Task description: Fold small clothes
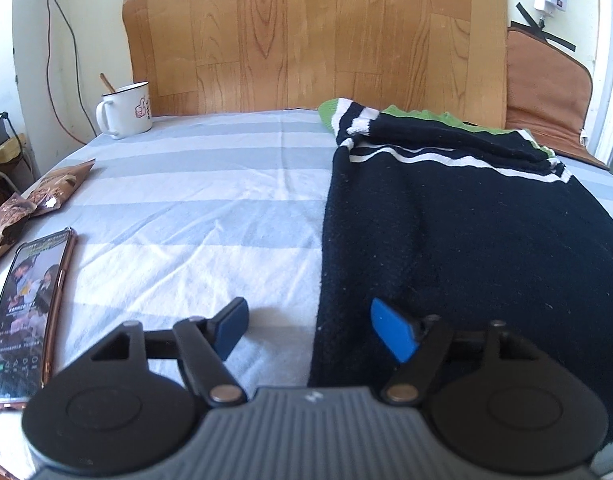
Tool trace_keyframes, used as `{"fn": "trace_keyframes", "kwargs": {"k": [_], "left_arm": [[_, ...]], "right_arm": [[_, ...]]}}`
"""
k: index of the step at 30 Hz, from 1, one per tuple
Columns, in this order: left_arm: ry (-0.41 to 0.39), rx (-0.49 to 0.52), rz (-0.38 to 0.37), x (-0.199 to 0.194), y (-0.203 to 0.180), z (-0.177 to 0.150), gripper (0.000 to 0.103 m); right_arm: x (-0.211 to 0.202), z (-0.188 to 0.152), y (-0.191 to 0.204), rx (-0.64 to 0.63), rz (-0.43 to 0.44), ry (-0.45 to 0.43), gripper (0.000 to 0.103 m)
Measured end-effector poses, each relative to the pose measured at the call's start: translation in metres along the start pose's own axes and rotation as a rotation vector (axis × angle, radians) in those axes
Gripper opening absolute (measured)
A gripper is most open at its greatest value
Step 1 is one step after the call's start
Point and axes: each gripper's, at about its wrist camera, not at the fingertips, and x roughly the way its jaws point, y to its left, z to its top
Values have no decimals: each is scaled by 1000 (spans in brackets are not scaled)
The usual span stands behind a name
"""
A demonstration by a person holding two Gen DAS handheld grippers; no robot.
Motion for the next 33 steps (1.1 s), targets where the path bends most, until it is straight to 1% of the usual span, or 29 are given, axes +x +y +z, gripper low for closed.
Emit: {"fn": "trace_keyframes", "kwargs": {"k": [4,8,10,13,15,16,18,19,21,33], "left_arm": [[1,-6,15,0,-2,-1,75],[4,-9,21,1,0,0,78],[6,-13,28,2,0,0,83],[8,-23,39,3,2,0,89],[11,-28,45,4,2,0,92],[14,-30,48,5,2,0,94],[21,-35,57,6,2,1,98],[25,-40,62,7,3,1,101],[32,-45,65,8,4,2,102],[45,-44,61,10,7,4,103]], "right_arm": [[-2,1,-5,1,17,-4,24],[-5,-1,-6,-22,34,-11,28],[-6,-3,-4,-47,40,-24,31],[-7,-9,1,-103,49,-47,39],[-7,-14,7,-152,53,-61,50],[-6,-17,11,-174,54,-67,53],[-5,-21,17,-219,58,-74,64],[-3,-23,19,-234,59,-77,67],[-1,-24,24,-256,59,-79,73],[3,-26,26,-286,69,-86,81]]}}
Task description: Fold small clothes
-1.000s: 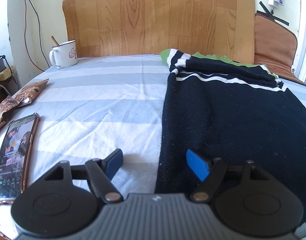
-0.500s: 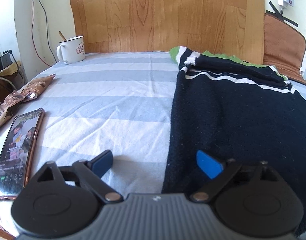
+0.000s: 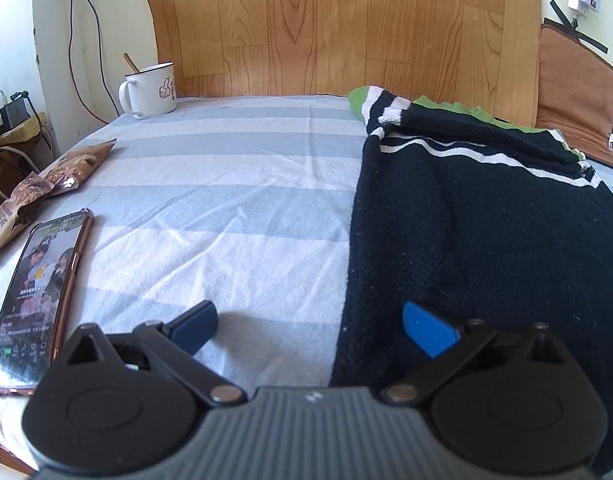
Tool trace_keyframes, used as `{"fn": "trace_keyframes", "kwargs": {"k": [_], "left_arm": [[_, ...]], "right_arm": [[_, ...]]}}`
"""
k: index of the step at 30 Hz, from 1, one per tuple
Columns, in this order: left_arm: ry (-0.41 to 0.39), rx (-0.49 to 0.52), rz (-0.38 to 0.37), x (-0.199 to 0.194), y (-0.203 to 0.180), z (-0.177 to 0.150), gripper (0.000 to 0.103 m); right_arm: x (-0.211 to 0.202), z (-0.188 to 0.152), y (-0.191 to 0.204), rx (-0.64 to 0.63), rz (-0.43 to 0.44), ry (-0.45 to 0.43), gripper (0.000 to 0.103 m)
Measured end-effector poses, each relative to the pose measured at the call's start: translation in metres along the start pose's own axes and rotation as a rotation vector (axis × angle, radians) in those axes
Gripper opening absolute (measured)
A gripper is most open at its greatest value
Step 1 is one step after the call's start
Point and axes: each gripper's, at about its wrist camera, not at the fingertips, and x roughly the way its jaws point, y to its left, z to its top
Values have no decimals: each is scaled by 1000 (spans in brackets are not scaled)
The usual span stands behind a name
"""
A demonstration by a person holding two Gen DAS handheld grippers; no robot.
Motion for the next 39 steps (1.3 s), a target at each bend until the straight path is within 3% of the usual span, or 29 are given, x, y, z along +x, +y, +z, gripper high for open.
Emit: {"fn": "trace_keyframes", "kwargs": {"k": [34,39], "left_arm": [[8,-7,-12,-3,1,-2,103],[13,18,-46,-4,6,-3,103]], "right_arm": [[2,1,5,-21,-7,26,85],[0,3,12,-76,-23,71,84]]}}
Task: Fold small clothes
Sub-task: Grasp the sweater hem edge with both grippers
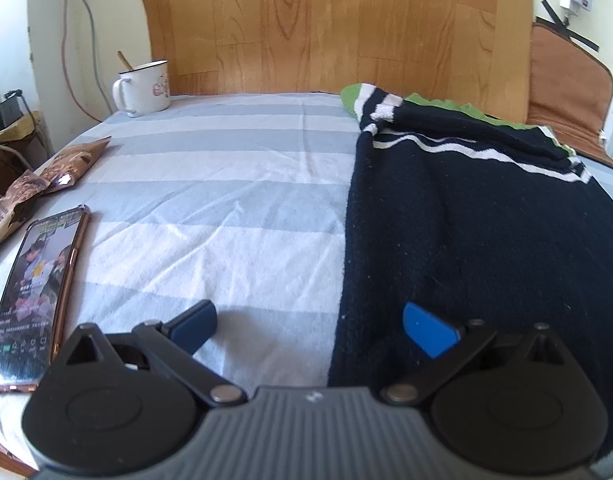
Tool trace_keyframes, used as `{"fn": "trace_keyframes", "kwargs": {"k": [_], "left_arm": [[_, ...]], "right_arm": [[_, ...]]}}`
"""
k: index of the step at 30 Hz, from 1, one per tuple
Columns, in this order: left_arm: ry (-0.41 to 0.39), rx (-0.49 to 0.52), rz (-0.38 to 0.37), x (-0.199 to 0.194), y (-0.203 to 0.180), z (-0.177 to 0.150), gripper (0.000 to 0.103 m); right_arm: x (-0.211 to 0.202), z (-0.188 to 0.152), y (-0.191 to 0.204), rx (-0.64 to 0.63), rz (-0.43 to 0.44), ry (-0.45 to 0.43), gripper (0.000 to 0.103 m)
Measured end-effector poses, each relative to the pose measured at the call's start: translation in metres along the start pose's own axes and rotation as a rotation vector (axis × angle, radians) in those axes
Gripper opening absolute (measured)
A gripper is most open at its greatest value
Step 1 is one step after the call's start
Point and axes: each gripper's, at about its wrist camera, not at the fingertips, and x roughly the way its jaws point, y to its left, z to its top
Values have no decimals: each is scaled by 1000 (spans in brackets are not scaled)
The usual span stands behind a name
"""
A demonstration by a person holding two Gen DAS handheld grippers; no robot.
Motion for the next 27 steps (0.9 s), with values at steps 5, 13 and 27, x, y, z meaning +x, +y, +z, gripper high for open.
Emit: {"fn": "trace_keyframes", "kwargs": {"k": [5,13,27], "left_arm": [[34,0,-148,-18,23,0,103],[178,-84,-388,-32,52,-5,95],[230,-174,-530,-43,53,5,10]], "right_arm": [[-37,9,-14,94,76,-29,54],[-107,6,-43,152,-4,24,53],[-115,-18,-33,172,98,15,15]]}}
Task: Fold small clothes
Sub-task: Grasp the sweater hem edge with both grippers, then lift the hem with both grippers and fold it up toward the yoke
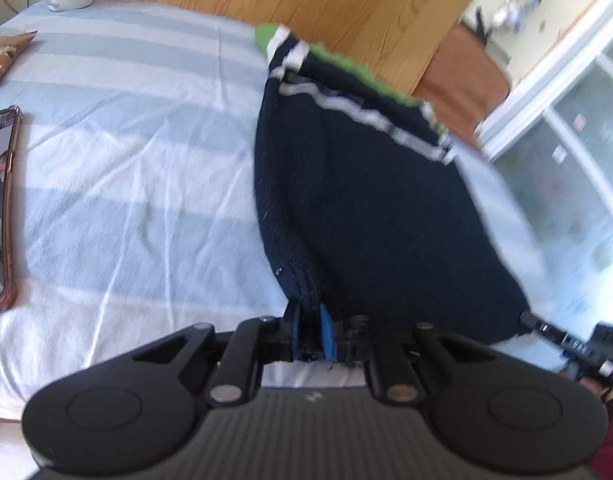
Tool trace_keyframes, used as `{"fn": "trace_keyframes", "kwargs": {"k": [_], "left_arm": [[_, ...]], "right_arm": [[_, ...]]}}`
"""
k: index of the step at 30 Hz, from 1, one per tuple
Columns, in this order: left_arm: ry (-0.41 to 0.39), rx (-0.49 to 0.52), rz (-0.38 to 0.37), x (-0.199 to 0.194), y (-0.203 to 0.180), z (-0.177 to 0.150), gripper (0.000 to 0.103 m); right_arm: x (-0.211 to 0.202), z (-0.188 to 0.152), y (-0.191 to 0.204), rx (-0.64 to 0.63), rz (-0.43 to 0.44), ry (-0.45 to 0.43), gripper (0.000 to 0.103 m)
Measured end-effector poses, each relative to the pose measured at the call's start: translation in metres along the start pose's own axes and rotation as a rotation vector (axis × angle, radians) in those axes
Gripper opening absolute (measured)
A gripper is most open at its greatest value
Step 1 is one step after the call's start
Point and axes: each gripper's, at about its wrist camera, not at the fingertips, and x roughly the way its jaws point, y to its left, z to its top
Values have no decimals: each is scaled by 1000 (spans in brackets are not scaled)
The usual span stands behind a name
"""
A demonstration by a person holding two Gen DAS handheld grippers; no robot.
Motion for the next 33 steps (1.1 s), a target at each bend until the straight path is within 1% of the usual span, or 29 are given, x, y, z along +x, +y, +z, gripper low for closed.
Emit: {"fn": "trace_keyframes", "kwargs": {"k": [2,4,5,8,10,12,13,14,15,16,17,18,20,21,22,24,25,26,27,28,29,30,31,32,33], "left_arm": [[-55,-27,-42,-7,1,12,10],[-111,-48,-67,-9,1,30,10],[-134,-61,-68,-7,1,42,10],[-200,-91,-60,4,1,80,10],[-216,-111,-45,21,2,109,10],[-209,-118,-2,48,2,139,10],[-200,-123,30,63,3,153,12],[-188,-130,67,81,5,166,15],[-175,-141,127,97,6,178,22],[-161,-150,207,112,7,185,30],[-154,-146,255,121,7,189,33],[-154,-137,252,125,6,188,36],[-169,-88,221,118,4,180,42],[-185,-66,225,112,4,174,53],[-207,-59,227,105,6,168,61],[-215,-59,204,94,9,159,62],[-207,-54,186,93,9,156,62],[-197,-47,175,92,7,153,63],[-184,-37,173,94,5,150,63],[-169,-23,171,96,1,147,62],[-158,-1,168,98,-4,144,60],[-154,27,175,101,-9,141,48],[-152,64,202,103,-15,138,13],[-142,106,258,107,-20,135,8],[-133,127,305,109,-23,133,7]], "right_arm": [[-1,19,3,0,34,-63,15],[8,43,4,0,34,-111,12],[15,55,3,8,22,-132,9],[43,95,-6,20,-31,-173,9],[67,119,-14,29,-60,-185,8],[96,141,-25,73,-88,-186,8],[110,148,-31,97,-121,-192,9],[128,156,-39,110,-153,-191,15],[142,160,-45,96,-202,-178,24],[152,161,-49,74,-279,-158,32],[153,159,-50,61,-348,-149,43],[151,156,-49,46,-355,-152,43],[138,145,-46,17,-265,-168,44],[132,139,-43,7,-244,-168,45],[129,134,-40,-10,-232,-159,45],[130,123,-35,-48,-234,-112,53],[137,120,-36,-58,-250,-86,54],[143,116,-38,-66,-273,-57,54],[150,113,-40,-72,-290,-33,46],[157,113,-43,-74,-298,-21,31],[160,114,-43,-77,-308,-28,14],[161,116,-40,-82,-309,-49,13],[159,117,-36,-107,-304,-79,13],[159,119,-30,-154,-318,-103,12],[163,121,-25,-208,-350,-109,12]]}}
